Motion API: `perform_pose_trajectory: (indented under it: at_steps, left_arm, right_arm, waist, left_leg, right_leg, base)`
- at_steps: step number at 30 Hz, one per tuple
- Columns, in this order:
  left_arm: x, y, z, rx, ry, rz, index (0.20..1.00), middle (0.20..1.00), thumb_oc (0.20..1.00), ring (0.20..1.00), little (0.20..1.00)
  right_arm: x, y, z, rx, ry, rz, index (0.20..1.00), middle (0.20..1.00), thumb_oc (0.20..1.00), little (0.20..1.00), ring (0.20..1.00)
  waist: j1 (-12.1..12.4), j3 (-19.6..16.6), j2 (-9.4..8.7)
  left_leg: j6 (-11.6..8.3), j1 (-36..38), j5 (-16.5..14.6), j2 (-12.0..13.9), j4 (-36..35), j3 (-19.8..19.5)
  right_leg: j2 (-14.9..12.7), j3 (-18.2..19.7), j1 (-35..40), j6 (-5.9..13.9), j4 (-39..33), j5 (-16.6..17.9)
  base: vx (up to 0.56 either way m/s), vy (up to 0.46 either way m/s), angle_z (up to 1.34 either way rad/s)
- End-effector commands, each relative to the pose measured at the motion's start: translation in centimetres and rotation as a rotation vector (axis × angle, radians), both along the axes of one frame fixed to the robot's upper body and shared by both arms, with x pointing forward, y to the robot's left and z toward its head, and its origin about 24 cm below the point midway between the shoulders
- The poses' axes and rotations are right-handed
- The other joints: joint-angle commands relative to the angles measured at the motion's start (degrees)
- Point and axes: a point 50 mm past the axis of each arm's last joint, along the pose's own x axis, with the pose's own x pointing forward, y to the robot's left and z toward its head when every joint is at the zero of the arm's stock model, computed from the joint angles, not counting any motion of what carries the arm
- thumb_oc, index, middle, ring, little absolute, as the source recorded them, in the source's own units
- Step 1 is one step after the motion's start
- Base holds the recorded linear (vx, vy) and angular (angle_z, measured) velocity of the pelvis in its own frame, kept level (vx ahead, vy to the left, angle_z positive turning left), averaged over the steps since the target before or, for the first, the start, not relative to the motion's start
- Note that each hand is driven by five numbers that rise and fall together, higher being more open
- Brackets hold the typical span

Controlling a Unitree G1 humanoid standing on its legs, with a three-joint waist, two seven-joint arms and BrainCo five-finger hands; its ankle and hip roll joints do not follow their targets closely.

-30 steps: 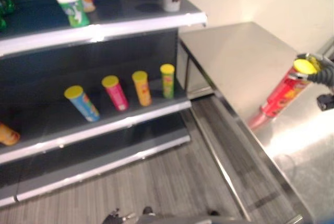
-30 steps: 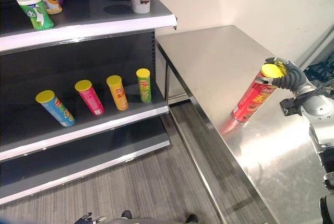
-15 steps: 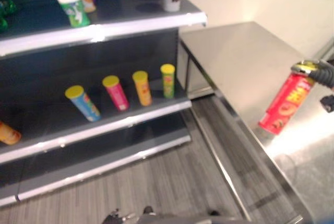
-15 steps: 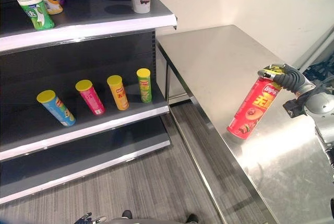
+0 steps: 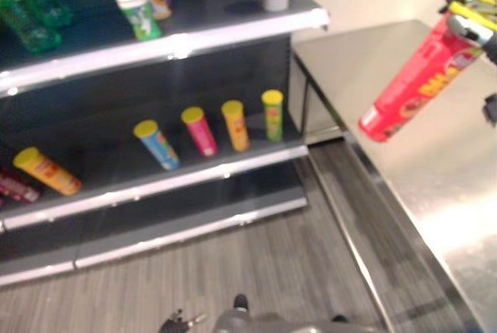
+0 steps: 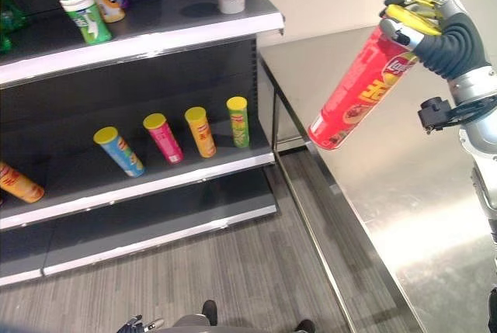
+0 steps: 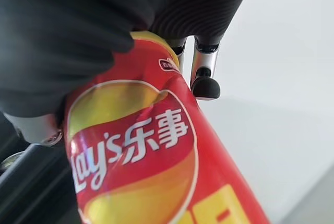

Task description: Put the goods on the table back onto the shelves and tidy them up.

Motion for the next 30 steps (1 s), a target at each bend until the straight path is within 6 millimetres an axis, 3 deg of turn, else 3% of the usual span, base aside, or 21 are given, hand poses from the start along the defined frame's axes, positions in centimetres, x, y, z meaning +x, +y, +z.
perform_pose_trajectory:
  at_steps: [1,2,3,4,6,8,10,11,12,13,14,15,17,18,19,20,21,22,24,25,30]
  left_arm:
    - [3.1,2.1,1.1,0.064,-0.095,0.018,1.000,1.000,1.000,1.000,1.000]
    - [3.2,2.1,1.1,0.068,-0.099,0.023,1.000,1.000,1.000,1.000,1.000]
    - [3.5,2.3,1.2,0.073,-0.115,0.023,1.000,1.000,1.000,1.000,1.000]
    - [3.5,2.2,1.2,0.072,-0.114,0.023,1.000,1.000,1.000,1.000,1.000]
    - [3.5,2.4,1.3,0.079,-0.119,0.012,1.000,1.000,1.000,1.000,1.000]
    - [3.6,2.6,1.4,0.079,-0.121,0.000,1.000,1.000,1.000,1.000,1.000]
    - [4.0,2.7,1.5,0.083,-0.118,-0.036,1.000,1.000,1.000,1.000,1.000]
    - [4.7,3.2,1.9,0.109,-0.115,-0.101,1.000,1.000,1.000,1.000,1.000]
    - [4.8,3.8,2.1,0.128,-0.113,-0.117,1.000,1.000,1.000,1.000,1.000]
    - [4.8,3.8,2.2,0.130,-0.113,-0.118,1.000,1.000,1.000,1.000,1.000]
    - [4.9,4.4,2.4,0.146,-0.116,-0.131,1.000,1.000,1.000,1.000,1.000]
    - [4.8,5.4,2.8,0.172,-0.111,-0.125,1.000,1.000,1.000,1.000,1.000]
    - [4.7,6.0,3.0,0.189,-0.104,-0.111,1.000,1.000,1.000,1.000,1.000]
    - [4.6,6.2,3.0,0.189,-0.095,-0.108,1.000,1.000,1.000,1.000,1.000]
    - [4.7,6.2,3.0,0.189,-0.097,-0.110,1.000,1.000,1.000,1.000,1.000]
    - [4.3,6.1,2.9,0.184,-0.089,-0.096,1.000,1.000,1.000,1.000,1.000]
    - [4.3,6.1,2.9,0.180,-0.085,-0.087,1.000,1.000,1.000,1.000,1.000]
    - [4.3,6.1,2.9,0.179,-0.085,-0.085,1.000,1.000,1.000,1.000,1.000]
    - [4.2,5.8,2.7,0.169,-0.091,-0.064,1.000,1.000,1.000,1.000,1.000]
    - [3.8,5.3,2.5,0.151,-0.096,-0.040,1.000,1.000,1.000,1.000,1.000]
    - [2.8,4.3,1.9,0.121,-0.085,-0.005,1.000,1.000,1.000,1.000,1.000]
  right_arm:
    - [-1.3,2.1,2.6,-0.003,-0.174,0.104,0.200,0.200,0.200,0.200,0.200]
    - [-1.4,2.5,2.5,-0.002,-0.175,0.131,0.200,0.200,0.200,0.200,0.200]
    - [-1.5,3.1,2.4,-0.022,-0.160,0.157,0.200,0.200,0.200,0.200,0.200]
    - [-1.4,3.1,2.4,-0.023,-0.160,0.157,0.200,0.200,0.200,0.200,0.200]
    - [-1.6,3.4,1.9,-0.030,-0.138,0.177,0.200,0.200,0.200,0.200,0.200]
    - [-1.9,3.5,1.7,-0.053,-0.131,0.176,0.200,0.200,0.200,0.200,0.200]
    - [-2.1,3.0,1.2,-0.056,-0.115,0.145,0.200,0.200,0.200,0.200,0.200]
    - [-2.5,2.1,0.4,-0.079,-0.094,0.085,0.200,0.200,0.200,0.200,0.200]
    - [-2.7,2.2,0.1,-0.097,-0.092,0.077,0.200,0.200,0.200,0.200,0.200]
    - [-2.7,2.2,0.0,-0.096,-0.093,0.076,0.200,0.200,0.200,0.200,0.200]
    - [-2.8,2.4,-0.2,-0.104,-0.087,0.077,0.200,0.200,0.200,0.200,0.200]
    - [-2.9,2.9,-0.6,-0.100,-0.085,0.098,0.200,0.200,0.200,0.200,0.200]
    - [-3.0,2.8,-0.9,-0.098,-0.074,0.098,0.200,0.200,0.200,0.200,0.200]
    - [-3.1,2.8,-0.9,-0.091,-0.074,0.106,0.200,0.200,0.200,0.200,0.200]
    - [-3.1,2.8,-0.8,-0.092,-0.075,0.105,0.200,0.200,0.200,0.200,0.200]
    - [-3.1,3.0,-0.9,-0.081,-0.065,0.125,0.200,0.200,0.200,0.200,0.200]
    - [-2.9,3.3,-1.0,-0.080,-0.061,0.146,0.200,0.200,0.200,0.200,0.200]
    - [-2.9,3.4,-0.9,-0.080,-0.062,0.148,0.200,0.200,0.200,0.200,0.200]
    - [-2.6,4.4,-1.0,-0.093,-0.054,0.198,0.200,0.200,0.200,0.200,0.200]
    - [-2.4,5.7,-0.9,-0.136,-0.047,0.244,0.200,0.200,0.200,0.200,0.200]
    - [-2.4,8.0,-1.2,-0.225,-0.042,0.317,0.200,0.200,0.200,0.200,0.200]
  waist:
    - [0.54,-1.33,-3.71]
    - [0.15,-1.44,-3.48]
    - [-0.48,-1.56,-3.18]
    - [-0.58,-1.61,-3.12]
    - [-1.00,-2.54,-2.68]
    - [-1.29,-3.31,-2.50]
    - [-1.83,-4.49,-2.72]
    - [-1.74,-4.67,-4.10]
    - [-1.31,-4.27,-4.98]
    - [-1.19,-4.23,-5.32]
    - [-0.83,-3.88,-5.49]
    - [-0.93,-3.19,-5.54]
    - [-2.12,-2.48,-6.07]
    - [-2.42,-2.16,-6.18]
    - [-2.24,-1.98,-6.39]
    - [-2.50,-1.68,-6.11]
    - [-2.37,-1.37,-6.14]
    - [-2.40,-1.37,-6.07]
    - [-2.16,-0.90,-6.87]
    - [-0.75,-0.74,-8.08]
    - [0.65,-1.84,-8.70]
  left_leg:
    - [-5.95,2.22,2.65,8.30,4.43,2.12]
    - [-6.26,2.68,3.61,9.66,4.91,1.70]
    - [-7.05,3.73,7.11,13.09,5.80,1.64]
    - [-7.08,3.74,7.25,13.10,5.65,1.60]
    - [-8.52,4.08,9.51,14.48,5.37,0.14]
    - [-8.53,4.06,7.15,13.81,4.88,-1.65]
    - [-8.10,4.91,0.24,12.32,2.93,-0.39]
    - [-6.21,5.07,-4.82,8.76,1.98,0.99]
    - [-4.87,5.29,-5.93,6.44,1.52,1.15]
    - [-4.66,5.32,-5.95,6.03,1.51,1.25]
    - [-3.51,5.87,-6.53,4.14,0.13,1.65]
    - [-1.28,6.53,-6.96,1.12,-1.14,1.94]
    - [0.18,6.16,-7.12,-1.20,-1.14,0.92]
    - [1.05,5.91,-6.75,-2.38,-1.14,0.34]
    - [1.22,5.41,-5.83,-2.60,-1.14,0.77]
    - [2.31,4.78,-4.86,-3.74,-1.14,-0.16]
    - [2.58,4.38,-4.10,-4.28,-1.14,-0.57]
    - [2.44,4.40,-4.16,-4.13,-1.14,-0.51]
    - [3.19,4.00,-3.46,-5.96,-1.14,-1.01]
    - [2.98,3.71,-3.31,-7.56,-1.14,-0.55]
    - [2.82,2.78,-2.82,-8.18,-0.67,-0.82]
  right_leg:
    - [-1.92,1.81,0.75,0.73,0.70,-4.80]
    - [-2.91,1.46,0.28,1.19,1.11,-4.14]
    - [-5.54,0.88,-0.92,2.23,2.81,-3.22]
    - [-5.58,0.85,-1.01,2.26,3.01,-3.31]
    - [-8.32,0.45,-1.57,4.24,3.82,-1.76]
    - [-10.97,0.83,-1.54,5.50,5.03,-0.64]
    - [-13.90,0.70,-1.77,6.79,6.18,0.68]
    - [-18.51,0.47,-1.83,7.58,8.56,6.42]
    - [-20.86,0.64,-2.43,7.58,10.04,9.87]
    - [-21.29,0.82,-2.57,7.58,10.09,10.07]
    - [-23.06,-0.02,-2.91,7.58,10.77,13.17]
    - [-24.12,1.04,-4.14,7.58,12.74,12.61]
    - [-20.16,6.03,-6.24,6.87,16.11,8.24]
    - [-16.20,8.62,-7.27,5.90,17.74,4.12]
    - [-16.55,7.90,-7.82,4.79,17.90,4.35]
    - [-9.19,9.33,-9.31,2.50,19.99,-2.02]
    - [-5.37,9.46,-10.18,1.02,20.59,-4.86]
    - [-5.26,9.50,-10.26,0.87,20.77,-5.09]
    - [-0.17,10.23,-11.77,0.00,20.74,-6.57]
    - [1.20,9.47,-9.51,-0.82,15.32,-5.98]
    - [3.08,12.27,-4.89,-1.19,6.16,-5.20]
  base:
    - [-0.07,0.298,0.23]
    - [-0.12,0.492,0.22]
    - [-0.10,0.390,0.25]
    - [-0.09,0.433,0.28]
    - [-0.01,0.429,0.40]
    - [0.02,0.497,0.24]
    - [0.02,0.554,0.52]
    - [-0.02,0.639,0.77]
    - [-0.03,0.509,0.77]
    - [-0.05,0.342,0.65]
    - [-0.06,0.529,0.69]
    - [-0.08,0.688,0.52]
    - [-0.06,0.505,0.21]
    - [-0.09,0.234,0.30]
    - [-0.15,0.302,0.40]
    - [-0.18,0.223,0.31]
    - [-0.12,0.219,0.31]
    - [-0.10,0.113,0.03]
    - [-0.13,0.117,-0.17]
    - [-0.12,0.082,-0.22]
    - [-0.07,0.014,-0.07]
